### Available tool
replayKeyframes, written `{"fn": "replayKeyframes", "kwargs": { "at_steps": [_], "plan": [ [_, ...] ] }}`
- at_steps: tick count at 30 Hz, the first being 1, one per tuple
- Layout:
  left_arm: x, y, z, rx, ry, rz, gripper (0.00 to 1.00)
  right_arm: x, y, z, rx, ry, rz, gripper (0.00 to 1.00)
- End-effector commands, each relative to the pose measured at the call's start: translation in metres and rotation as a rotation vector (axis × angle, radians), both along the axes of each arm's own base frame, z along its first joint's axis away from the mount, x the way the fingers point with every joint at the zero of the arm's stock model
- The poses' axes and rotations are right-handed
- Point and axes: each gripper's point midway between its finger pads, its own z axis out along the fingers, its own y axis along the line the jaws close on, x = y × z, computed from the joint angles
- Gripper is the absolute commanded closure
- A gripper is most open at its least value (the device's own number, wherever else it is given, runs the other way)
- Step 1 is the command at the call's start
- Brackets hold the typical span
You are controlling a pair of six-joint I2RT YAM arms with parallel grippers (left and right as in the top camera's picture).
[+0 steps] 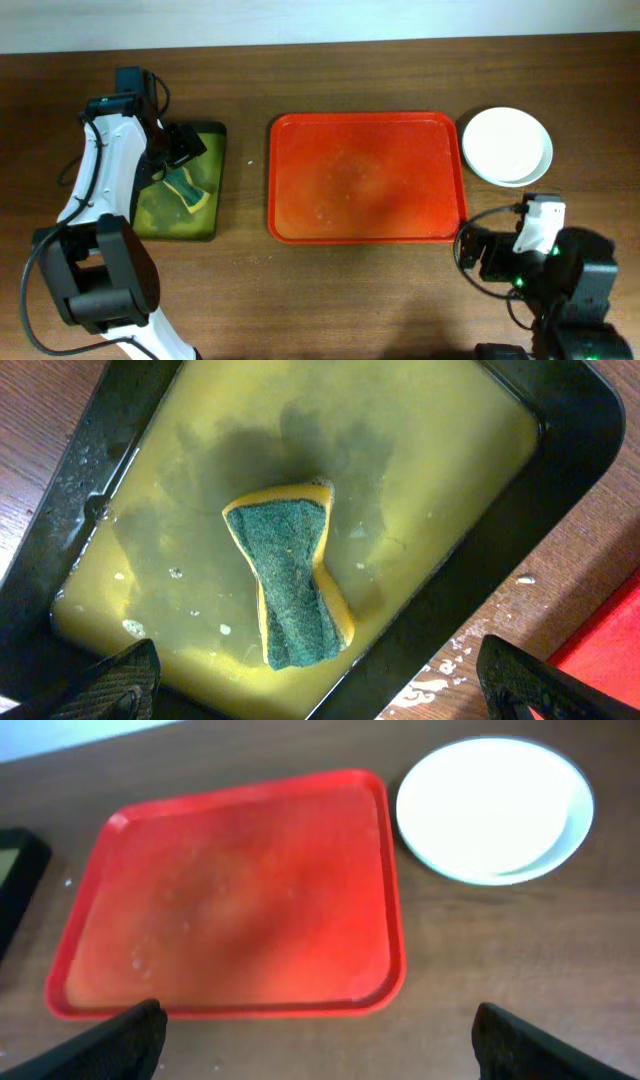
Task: Clean dirty plates on tray and stack at the side
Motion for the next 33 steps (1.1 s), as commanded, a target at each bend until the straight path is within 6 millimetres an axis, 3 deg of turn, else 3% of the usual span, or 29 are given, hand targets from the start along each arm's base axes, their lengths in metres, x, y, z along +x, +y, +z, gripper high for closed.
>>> {"fn": "replayKeyframes", "kwargs": {
  "at_steps": [1,7,11,20,27,33],
  "plan": [
    [0.004,0.002,0.012,0.001,-0.034,0.0,0.01,0.0,0.018,-0.021,-0.07,-0.071,0.17,0.01],
    [0.004,0.002,0.012,0.001,-0.034,0.0,0.01,0.013,0.039,-0.033,-0.048,-0.337,0.277,0.01],
    [0.004,0.002,0.012,0.001,-0.034,0.0,0.01,0.011,0.05,-0.025,-0.087,-0.512,0.312,0.02],
    [0.004,0.002,0.012,0.001,-0.034,0.0,0.01,0.008,0.029,-0.018,-0.157,-0.616,0.183,0.02],
    [0.004,0.002,0.012,0.001,-0.034,0.0,0.01,0.018,0.027,-0.036,-0.11,-0.633,0.154,0.01],
    [0.004,0.002,0.012,0.001,-0.034,0.0,0.01,0.024,0.021,-0.039,-0.093,-0.679,0.106,0.02]
  ]
}}
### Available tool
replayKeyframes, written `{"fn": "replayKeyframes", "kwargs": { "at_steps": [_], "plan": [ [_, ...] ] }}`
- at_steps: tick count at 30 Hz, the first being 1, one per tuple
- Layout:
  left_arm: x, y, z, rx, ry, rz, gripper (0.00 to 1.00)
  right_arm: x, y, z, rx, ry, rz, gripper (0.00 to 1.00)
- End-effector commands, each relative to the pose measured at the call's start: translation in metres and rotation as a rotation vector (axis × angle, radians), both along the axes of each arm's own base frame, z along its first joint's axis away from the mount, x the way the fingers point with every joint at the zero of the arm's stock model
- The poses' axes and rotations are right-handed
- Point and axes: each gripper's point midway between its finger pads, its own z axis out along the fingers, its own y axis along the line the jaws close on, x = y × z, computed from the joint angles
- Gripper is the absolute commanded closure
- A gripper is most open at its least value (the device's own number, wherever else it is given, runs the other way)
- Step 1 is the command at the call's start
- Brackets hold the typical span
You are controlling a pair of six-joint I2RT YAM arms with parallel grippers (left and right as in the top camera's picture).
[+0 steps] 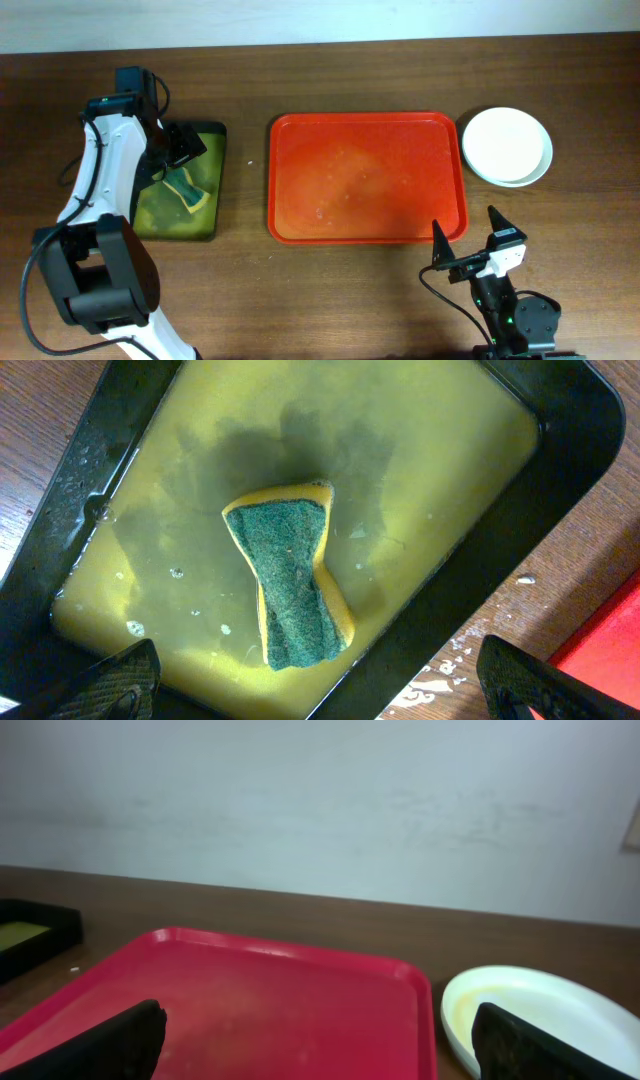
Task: Clean dirty plates on tray and stack at the side
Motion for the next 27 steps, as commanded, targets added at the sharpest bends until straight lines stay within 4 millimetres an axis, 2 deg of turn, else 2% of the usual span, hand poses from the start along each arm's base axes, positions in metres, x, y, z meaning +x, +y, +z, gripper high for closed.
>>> {"fn": "replayKeyframes", "kwargs": {
  "at_steps": [1,5,8,27],
  "plan": [
    [0.004,0.002,0.012,0.001,-0.034,0.0,0.01,0.002,-0.009,-0.003,0.032,0.002,-0.06,0.02],
    [0.004,0.002,0.012,0.001,-0.034,0.0,0.01,0.004,-0.018,-0.006,0.032,0.01,-0.129,0.02],
    [0.004,0.002,0.012,0.001,-0.034,0.0,0.01,0.003,-0.017,-0.026,0.023,0.094,-0.126,0.02],
    [0.004,0.002,0.012,0.001,-0.034,0.0,0.01,0.003,-0.017,-0.026,-0.039,0.081,-0.121,0.01]
  ]
}}
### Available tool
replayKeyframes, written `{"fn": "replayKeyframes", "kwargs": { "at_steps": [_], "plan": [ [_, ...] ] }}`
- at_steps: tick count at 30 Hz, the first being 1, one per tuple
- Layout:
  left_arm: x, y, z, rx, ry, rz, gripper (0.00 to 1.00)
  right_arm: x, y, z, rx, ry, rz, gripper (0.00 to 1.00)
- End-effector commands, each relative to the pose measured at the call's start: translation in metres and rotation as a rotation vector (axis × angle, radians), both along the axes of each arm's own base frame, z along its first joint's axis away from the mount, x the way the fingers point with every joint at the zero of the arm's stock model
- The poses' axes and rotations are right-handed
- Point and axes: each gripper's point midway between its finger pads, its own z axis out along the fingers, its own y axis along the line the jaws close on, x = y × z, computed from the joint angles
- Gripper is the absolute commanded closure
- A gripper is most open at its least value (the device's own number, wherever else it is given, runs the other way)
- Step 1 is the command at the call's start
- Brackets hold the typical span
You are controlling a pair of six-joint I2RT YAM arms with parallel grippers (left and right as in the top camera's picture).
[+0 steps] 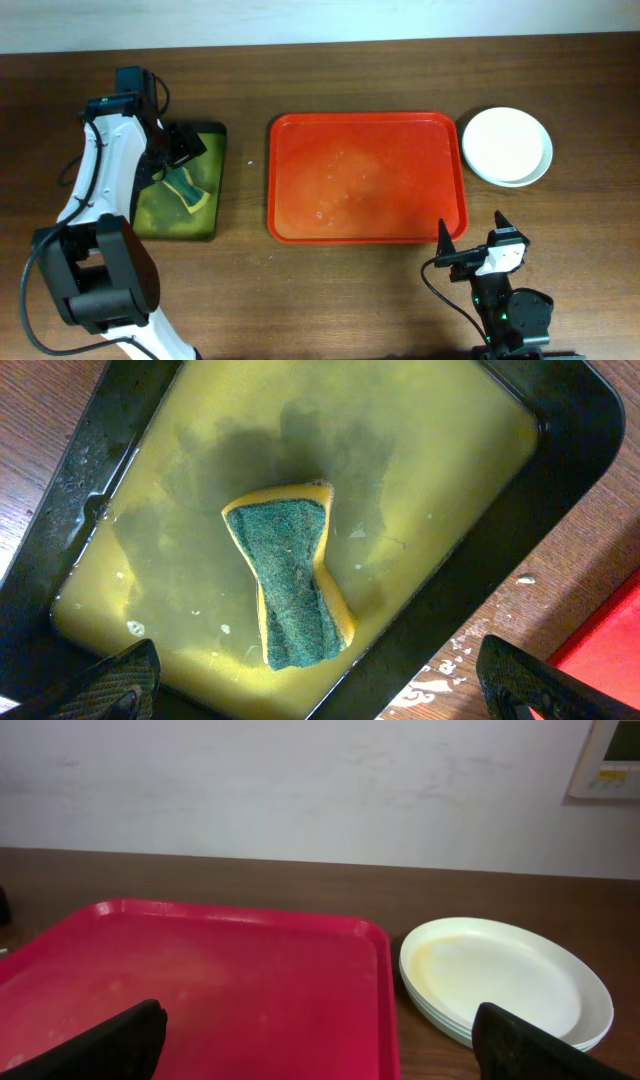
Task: Clean dirty plates on tray and stack at the side
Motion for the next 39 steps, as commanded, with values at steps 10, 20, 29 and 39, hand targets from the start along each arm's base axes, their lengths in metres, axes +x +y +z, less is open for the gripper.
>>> {"fn": "replayKeyframes", "kwargs": {
  "at_steps": [10,20,29,39],
  "plan": [
    [0.004,0.002,0.012,0.001,-0.034,0.0,0.01,0.0,0.0,-0.002,-0.012,0.0,-0.004,0.02],
    [0.004,0.002,0.009,0.0,-0.026,0.0,0.01,0.0,0.0,-0.002,-0.012,0.0,-0.005,0.02],
    [0.003,0.002,0.044,0.011,-0.114,0.0,0.01,0.0,0.0,-0.003,-0.012,0.0,-0.004,0.02],
    [-0.091,0.001,0.157,0.146,-0.318,-0.077,0.01,0.0,0.0,-0.003,-0.012,0.0,-0.005,0.02]
  ]
}}
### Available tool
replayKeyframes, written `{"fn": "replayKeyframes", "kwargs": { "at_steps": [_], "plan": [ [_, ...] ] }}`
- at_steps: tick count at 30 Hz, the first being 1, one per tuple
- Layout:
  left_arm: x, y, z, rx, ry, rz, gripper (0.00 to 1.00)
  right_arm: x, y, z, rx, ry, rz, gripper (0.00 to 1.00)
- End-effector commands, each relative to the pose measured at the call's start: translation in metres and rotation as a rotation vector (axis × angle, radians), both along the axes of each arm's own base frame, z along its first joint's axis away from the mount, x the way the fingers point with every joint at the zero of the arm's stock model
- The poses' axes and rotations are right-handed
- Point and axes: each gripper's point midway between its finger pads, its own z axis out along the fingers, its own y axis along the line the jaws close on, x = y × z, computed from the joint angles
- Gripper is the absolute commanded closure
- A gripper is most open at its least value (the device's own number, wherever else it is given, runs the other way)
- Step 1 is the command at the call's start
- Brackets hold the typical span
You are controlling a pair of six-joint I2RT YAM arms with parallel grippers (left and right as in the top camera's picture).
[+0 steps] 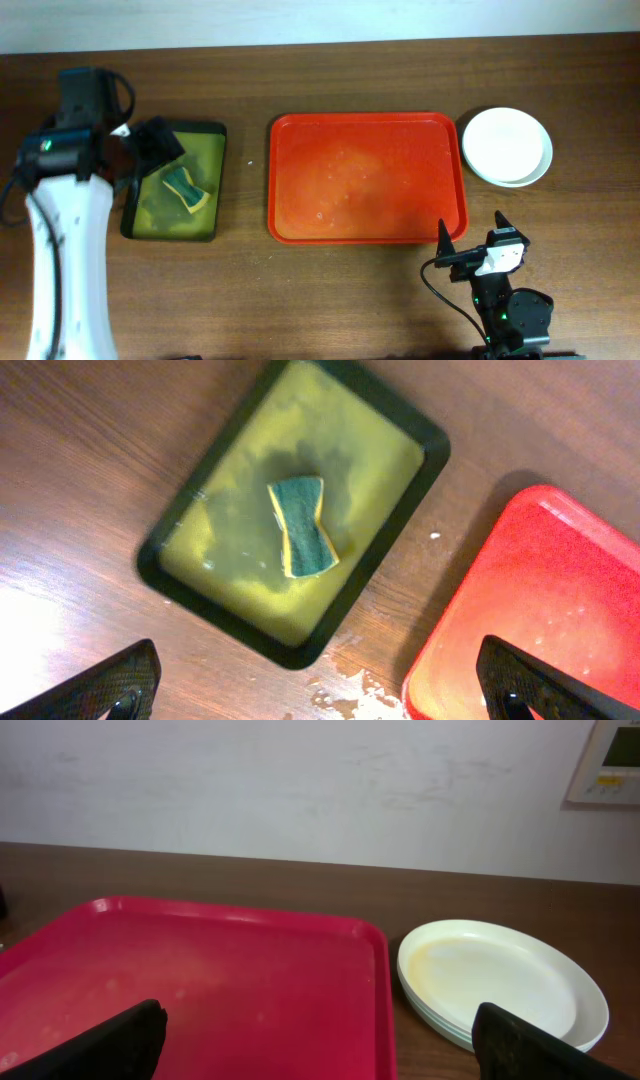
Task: Clean dirty plates on tray and stack at the side
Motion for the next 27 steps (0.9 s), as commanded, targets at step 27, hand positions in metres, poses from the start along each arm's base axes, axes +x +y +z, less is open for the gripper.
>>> {"fn": "replayKeyframes", "kwargs": {
  "at_steps": [27],
  "plan": [
    [-0.112,-0.057,-0.043,0.386,-0.869,-0.482,0.01,0.0,0.0,-0.002,0.0,0.001,-0.006,0.01]
  ]
}}
